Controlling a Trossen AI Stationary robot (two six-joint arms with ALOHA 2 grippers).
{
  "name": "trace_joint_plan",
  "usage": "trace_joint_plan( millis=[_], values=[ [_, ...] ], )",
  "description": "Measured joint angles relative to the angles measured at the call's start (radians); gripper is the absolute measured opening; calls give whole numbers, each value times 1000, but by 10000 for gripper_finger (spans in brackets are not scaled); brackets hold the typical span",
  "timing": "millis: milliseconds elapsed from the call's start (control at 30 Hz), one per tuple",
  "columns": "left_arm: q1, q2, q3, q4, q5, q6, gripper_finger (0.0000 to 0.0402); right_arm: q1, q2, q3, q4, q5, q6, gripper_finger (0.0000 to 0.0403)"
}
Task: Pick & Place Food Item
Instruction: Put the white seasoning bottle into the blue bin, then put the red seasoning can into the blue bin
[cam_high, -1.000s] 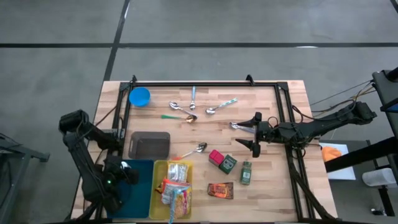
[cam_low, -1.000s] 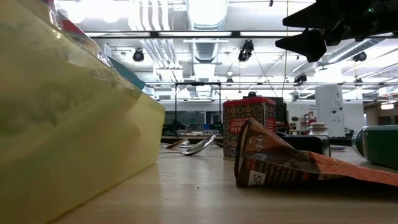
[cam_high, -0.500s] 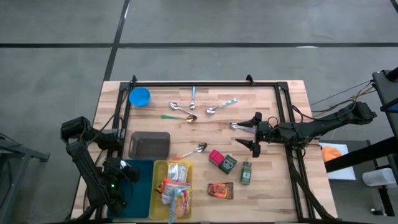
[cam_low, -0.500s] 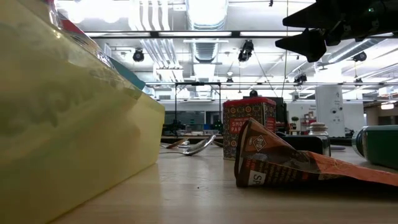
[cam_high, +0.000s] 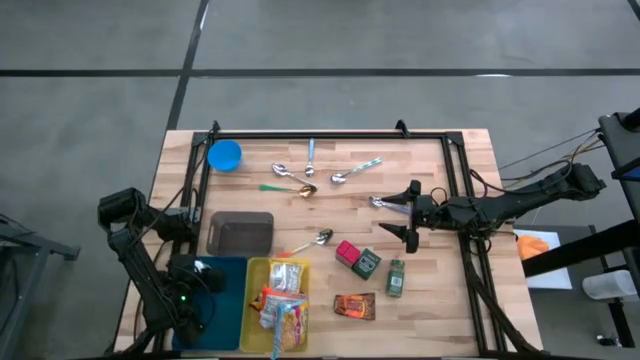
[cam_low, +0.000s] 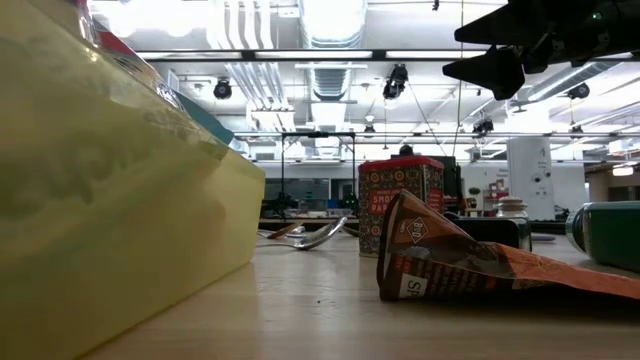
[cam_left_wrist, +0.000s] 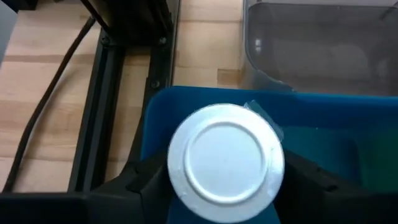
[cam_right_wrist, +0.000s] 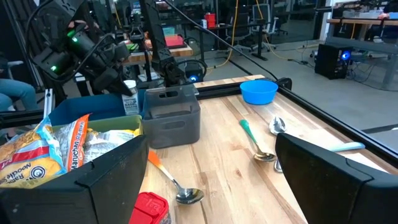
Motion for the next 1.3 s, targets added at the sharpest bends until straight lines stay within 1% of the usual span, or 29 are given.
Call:
trace_joint_plan(
  millis=[267, 600, 867, 967, 1200, 1300],
  values=[
    [0, 0, 0, 7, -2, 4, 252, 0, 0, 0, 0, 0, 0, 349],
    [-3, -40, 3, 4, -2, 7, 255, 0, 0, 0, 0, 0, 0, 349],
    [-3, -60, 4, -1, -37, 7, 259, 0, 0, 0, 0, 0, 0, 349],
    [-3, -66, 4, -1, -48, 7, 280, 0, 0, 0, 0, 0, 0, 349],
    [-3, -66, 4, -1, -50, 11, 357, 0, 0, 0, 0, 0, 0, 349],
    [-3, -66, 4, -1, -49, 12, 378, 0, 0, 0, 0, 0, 0, 349]
  ],
)
